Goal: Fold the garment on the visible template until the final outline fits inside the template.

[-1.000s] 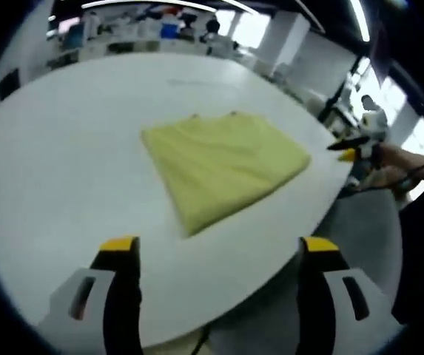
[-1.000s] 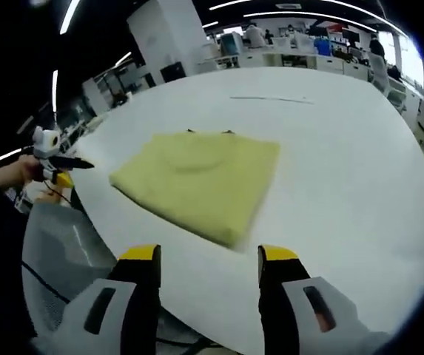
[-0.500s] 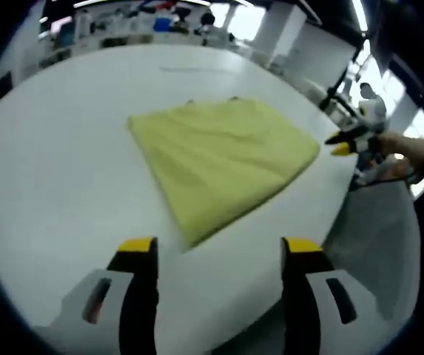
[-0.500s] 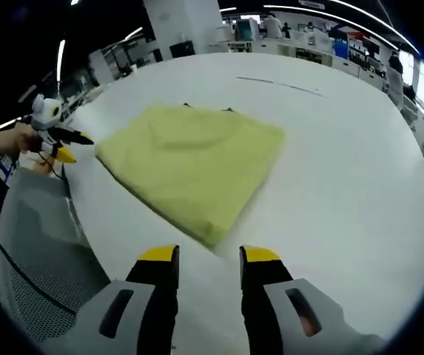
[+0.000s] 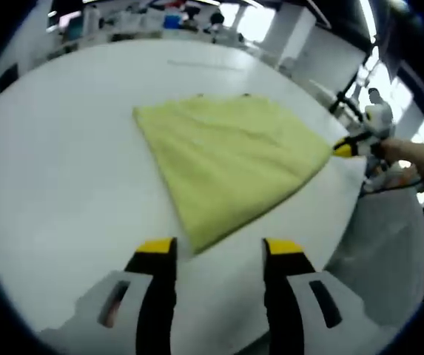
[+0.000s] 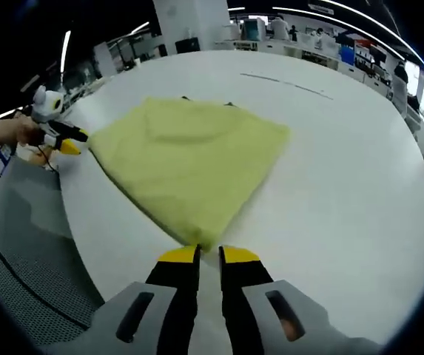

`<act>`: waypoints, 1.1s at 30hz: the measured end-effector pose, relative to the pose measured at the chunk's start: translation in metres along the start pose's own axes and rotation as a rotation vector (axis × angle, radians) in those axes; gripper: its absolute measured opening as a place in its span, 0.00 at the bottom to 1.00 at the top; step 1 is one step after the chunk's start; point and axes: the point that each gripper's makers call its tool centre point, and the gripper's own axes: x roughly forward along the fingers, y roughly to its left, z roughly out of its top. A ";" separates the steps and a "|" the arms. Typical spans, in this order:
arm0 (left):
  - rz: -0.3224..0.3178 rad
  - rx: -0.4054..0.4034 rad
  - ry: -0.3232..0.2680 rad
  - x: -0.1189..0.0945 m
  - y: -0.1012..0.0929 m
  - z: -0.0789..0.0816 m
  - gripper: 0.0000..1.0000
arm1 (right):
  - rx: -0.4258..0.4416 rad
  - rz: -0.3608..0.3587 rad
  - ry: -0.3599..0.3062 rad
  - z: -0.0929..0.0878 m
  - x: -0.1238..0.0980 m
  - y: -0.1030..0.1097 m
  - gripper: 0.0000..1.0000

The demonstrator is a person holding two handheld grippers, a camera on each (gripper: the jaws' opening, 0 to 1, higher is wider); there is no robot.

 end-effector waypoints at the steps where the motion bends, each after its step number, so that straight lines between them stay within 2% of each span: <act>1: 0.004 -0.007 -0.001 0.001 0.001 0.001 0.35 | -0.009 0.006 0.005 -0.001 0.002 0.002 0.09; 4: 0.014 0.001 0.001 0.003 0.002 0.001 0.24 | -0.024 0.008 0.003 0.000 0.003 0.002 0.05; 8: 0.029 -0.018 -0.009 0.001 0.005 0.005 0.02 | -0.039 0.001 0.005 0.000 0.003 0.001 0.03; 11: 0.033 -0.009 -0.001 0.001 0.006 0.004 0.01 | -0.075 0.012 0.019 0.000 0.001 0.001 0.03; 16: 0.028 0.037 0.020 0.000 0.007 0.004 0.00 | -0.200 0.044 0.064 -0.001 -0.003 0.001 0.02; 19: 0.012 0.100 0.039 -0.001 0.007 0.003 0.00 | -0.288 0.076 0.092 -0.001 -0.004 0.001 0.02; 23: -0.054 0.227 0.078 -0.002 0.005 0.001 0.00 | -0.422 0.147 0.156 -0.002 -0.006 0.001 0.02; 27: -0.075 0.230 0.092 -0.002 0.008 0.003 0.00 | -0.515 0.188 0.202 -0.001 -0.005 0.002 0.02; 28: -0.087 0.251 0.104 -0.002 0.006 0.002 0.00 | -0.544 0.202 0.216 -0.002 -0.005 0.004 0.02; 30: -0.091 0.272 0.115 -0.002 0.006 0.000 0.00 | -0.550 0.208 0.224 -0.003 -0.005 0.005 0.02; 33: -0.110 0.196 0.120 -0.002 0.004 -0.005 0.00 | -0.525 0.207 0.227 -0.008 -0.003 0.004 0.02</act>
